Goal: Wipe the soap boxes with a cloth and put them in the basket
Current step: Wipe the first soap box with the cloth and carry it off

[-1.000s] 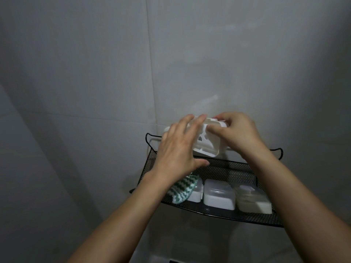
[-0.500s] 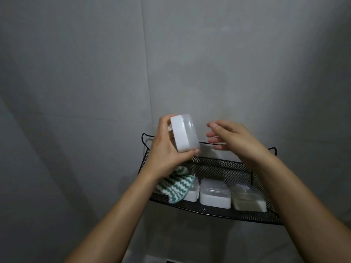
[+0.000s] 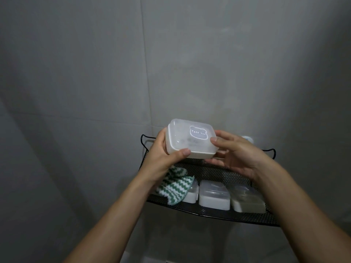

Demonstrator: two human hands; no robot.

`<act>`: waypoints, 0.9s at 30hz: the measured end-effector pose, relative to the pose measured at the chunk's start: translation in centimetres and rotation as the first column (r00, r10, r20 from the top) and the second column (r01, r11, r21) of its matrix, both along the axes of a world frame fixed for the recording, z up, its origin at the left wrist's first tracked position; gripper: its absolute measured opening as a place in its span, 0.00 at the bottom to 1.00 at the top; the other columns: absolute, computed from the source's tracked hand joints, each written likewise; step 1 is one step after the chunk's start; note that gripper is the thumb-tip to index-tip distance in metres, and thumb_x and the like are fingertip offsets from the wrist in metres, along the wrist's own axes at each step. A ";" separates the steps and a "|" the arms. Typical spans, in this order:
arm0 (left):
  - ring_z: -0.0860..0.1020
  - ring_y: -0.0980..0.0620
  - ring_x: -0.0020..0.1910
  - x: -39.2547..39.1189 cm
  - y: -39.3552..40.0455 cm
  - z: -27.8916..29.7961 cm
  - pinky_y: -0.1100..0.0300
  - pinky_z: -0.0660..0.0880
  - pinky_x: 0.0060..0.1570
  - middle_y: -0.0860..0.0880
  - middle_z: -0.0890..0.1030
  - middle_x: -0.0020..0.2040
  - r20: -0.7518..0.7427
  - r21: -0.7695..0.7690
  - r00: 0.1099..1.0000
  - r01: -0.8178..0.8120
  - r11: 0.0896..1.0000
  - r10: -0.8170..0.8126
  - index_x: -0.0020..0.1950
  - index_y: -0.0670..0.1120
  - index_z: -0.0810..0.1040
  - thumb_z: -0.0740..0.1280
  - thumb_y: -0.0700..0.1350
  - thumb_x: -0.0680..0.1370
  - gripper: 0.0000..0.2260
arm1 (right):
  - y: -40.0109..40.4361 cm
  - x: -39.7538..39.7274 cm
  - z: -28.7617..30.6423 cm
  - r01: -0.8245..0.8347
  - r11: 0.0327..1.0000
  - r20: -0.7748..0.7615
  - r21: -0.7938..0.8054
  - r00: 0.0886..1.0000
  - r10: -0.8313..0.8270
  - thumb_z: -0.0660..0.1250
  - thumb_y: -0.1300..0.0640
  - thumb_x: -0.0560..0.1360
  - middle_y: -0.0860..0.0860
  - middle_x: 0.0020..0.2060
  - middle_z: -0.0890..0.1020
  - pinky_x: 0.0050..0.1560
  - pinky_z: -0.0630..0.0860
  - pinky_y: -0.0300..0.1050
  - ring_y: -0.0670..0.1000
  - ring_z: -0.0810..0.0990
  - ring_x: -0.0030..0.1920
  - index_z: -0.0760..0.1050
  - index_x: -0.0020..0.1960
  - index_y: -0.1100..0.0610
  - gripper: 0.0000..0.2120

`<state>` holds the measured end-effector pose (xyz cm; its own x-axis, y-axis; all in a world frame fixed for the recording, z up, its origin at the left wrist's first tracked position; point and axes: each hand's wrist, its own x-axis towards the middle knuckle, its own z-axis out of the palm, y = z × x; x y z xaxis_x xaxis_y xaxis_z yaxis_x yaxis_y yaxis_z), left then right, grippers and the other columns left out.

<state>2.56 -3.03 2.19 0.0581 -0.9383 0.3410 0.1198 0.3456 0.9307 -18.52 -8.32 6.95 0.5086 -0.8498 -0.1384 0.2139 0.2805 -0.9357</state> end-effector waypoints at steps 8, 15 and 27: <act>0.78 0.60 0.60 1.6 1.0 2.1 0.61 0.77 0.59 0.58 0.79 0.62 0.444 -0.048 0.879 -0.170 0.984 0.173 0.66 0.59 0.73 0.79 0.59 0.61 0.35 | -0.4 -1.4 -0.3 -0.008 0.978 -0.061 -0.210 0.998 -0.005 0.74 0.61 0.66 0.61 0.63 0.77 0.45 0.83 0.49 0.59 0.81 0.55 0.74 0.67 0.58 0.30; 0.82 0.54 0.55 2.1 0.7 2.5 0.66 0.78 0.49 0.53 0.84 0.56 0.214 0.083 0.977 -0.035 0.996 0.017 0.60 0.50 0.79 0.74 0.57 0.68 0.23 | 0.0 -1.3 -1.3 0.020 0.927 -0.125 -0.375 0.990 -0.072 0.78 0.61 0.59 0.50 0.62 0.80 0.54 0.82 0.52 0.56 0.85 0.54 0.75 0.66 0.53 0.36; 0.80 0.53 0.26 1.5 -1.7 4.5 0.60 0.76 0.26 0.47 0.82 0.32 0.166 0.305 0.940 -0.336 0.891 0.298 0.52 0.46 0.77 0.55 0.61 0.83 0.20 | 0.2 -1.2 -1.8 -0.088 0.973 -0.026 -0.211 0.996 0.085 0.72 0.74 0.60 0.56 0.60 0.82 0.47 0.84 0.54 0.61 0.83 0.57 0.74 0.67 0.51 0.38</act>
<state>4.02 -4.76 6.73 0.3505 -0.9356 0.0428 -0.0564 0.0246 0.9981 -19.68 -8.16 5.17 0.5807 -0.8135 0.0311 0.1816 0.0921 -0.9791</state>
